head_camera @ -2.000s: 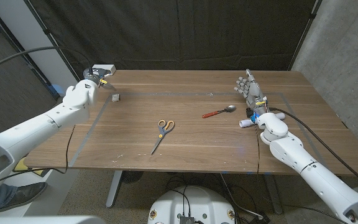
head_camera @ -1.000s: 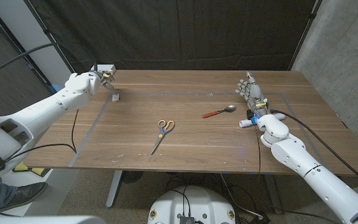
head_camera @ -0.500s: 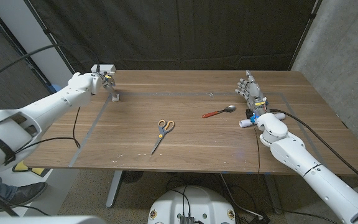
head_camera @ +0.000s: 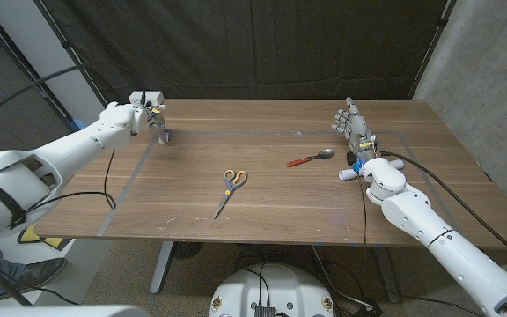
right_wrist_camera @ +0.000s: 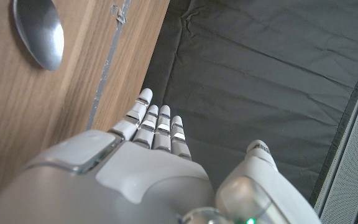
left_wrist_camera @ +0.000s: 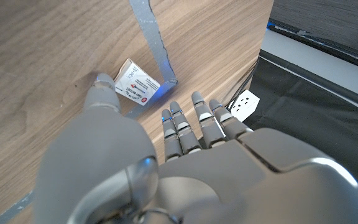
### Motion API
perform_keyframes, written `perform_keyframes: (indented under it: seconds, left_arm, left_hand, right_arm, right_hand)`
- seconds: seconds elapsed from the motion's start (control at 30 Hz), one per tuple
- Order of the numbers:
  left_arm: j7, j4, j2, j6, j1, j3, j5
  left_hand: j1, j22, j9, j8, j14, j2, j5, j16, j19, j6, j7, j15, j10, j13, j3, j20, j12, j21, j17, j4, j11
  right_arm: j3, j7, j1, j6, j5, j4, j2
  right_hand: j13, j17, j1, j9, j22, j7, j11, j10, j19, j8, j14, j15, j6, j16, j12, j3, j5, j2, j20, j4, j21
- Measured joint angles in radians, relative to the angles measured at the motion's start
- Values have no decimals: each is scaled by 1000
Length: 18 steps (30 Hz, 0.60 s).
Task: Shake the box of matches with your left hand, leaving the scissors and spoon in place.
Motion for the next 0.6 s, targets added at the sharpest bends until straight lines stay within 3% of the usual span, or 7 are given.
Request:
perform_keyframes:
  seconds: [0.3,0.6]
  left_arm:
    - [7,49,-22,-19,-13,19,-10]
    - [26,111,-46,-36,-30,34,-36]
  left_hand:
    - [0,0,0,0,23,0,0,0,16,19,-2,2,22,-3,-4,-5,0,0,0,4,0]
    - [0,0,0,4,47,0,0,7,42,44,-4,0,47,-3,-4,-28,0,7,0,4,0]
  right_arm:
    - [0,-6,0,-12,0,-9,-3]
    - [0,-11,-3,-27,0,-19,-7]
  right_hand:
    - [0,0,0,0,0,0,0,0,3,0,0,0,0,0,0,0,0,0,3,0,0]
    - [0,0,0,0,0,0,5,5,3,0,0,0,0,0,0,0,0,0,3,0,-6]
